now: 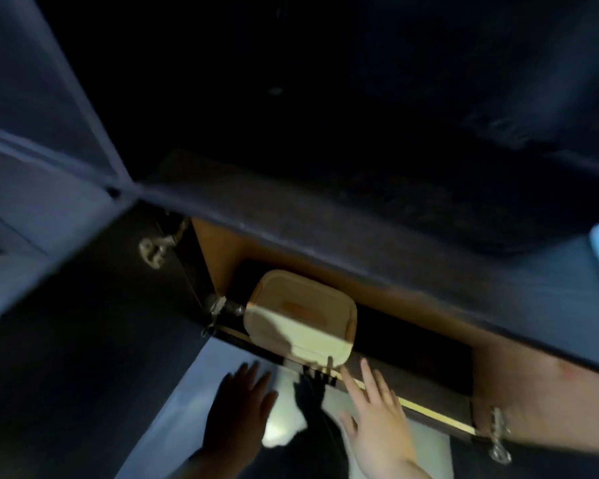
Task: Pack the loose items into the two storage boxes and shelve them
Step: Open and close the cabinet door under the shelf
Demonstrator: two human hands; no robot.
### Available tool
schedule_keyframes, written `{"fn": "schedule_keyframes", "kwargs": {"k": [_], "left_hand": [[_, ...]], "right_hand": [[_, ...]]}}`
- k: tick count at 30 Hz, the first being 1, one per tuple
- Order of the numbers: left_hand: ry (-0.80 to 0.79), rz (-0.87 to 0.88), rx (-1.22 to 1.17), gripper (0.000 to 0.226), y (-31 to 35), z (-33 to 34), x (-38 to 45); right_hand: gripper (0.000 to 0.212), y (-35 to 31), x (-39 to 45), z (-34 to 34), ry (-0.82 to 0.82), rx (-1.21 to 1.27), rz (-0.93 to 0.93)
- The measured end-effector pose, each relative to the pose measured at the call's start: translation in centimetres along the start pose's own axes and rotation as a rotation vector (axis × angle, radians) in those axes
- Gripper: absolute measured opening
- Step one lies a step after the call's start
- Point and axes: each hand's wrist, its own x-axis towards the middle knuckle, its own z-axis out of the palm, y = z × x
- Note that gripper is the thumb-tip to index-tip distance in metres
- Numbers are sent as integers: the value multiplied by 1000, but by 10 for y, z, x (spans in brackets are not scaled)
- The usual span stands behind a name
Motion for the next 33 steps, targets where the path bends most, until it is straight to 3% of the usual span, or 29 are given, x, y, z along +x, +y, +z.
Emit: {"fn": "schedule_keyframes", "kwargs": {"k": [2,6,9,14,23,29,33], "left_hand": [[66,91,-53,38,31,-55,-23],[-97,258,-33,50,106,-150,-61],[-48,364,-29,50,160,-191,-70],[59,476,1,50,250,-220,-75],[217,567,-119,49,401,-234,-45],[215,421,-59,48,437,-228,-1],[128,239,-165,54,441,-228,21]], "right_hand": [[65,-7,-46,-41,38,-5,-21],[63,-7,-141,-113,191,67,18],[60,1,-197,-153,341,109,54],[61,46,-250,-204,561,82,103],[56,180,-279,-286,777,40,218],[57,257,-248,-323,653,-3,307],[76,299,-225,-349,502,167,484]]}}
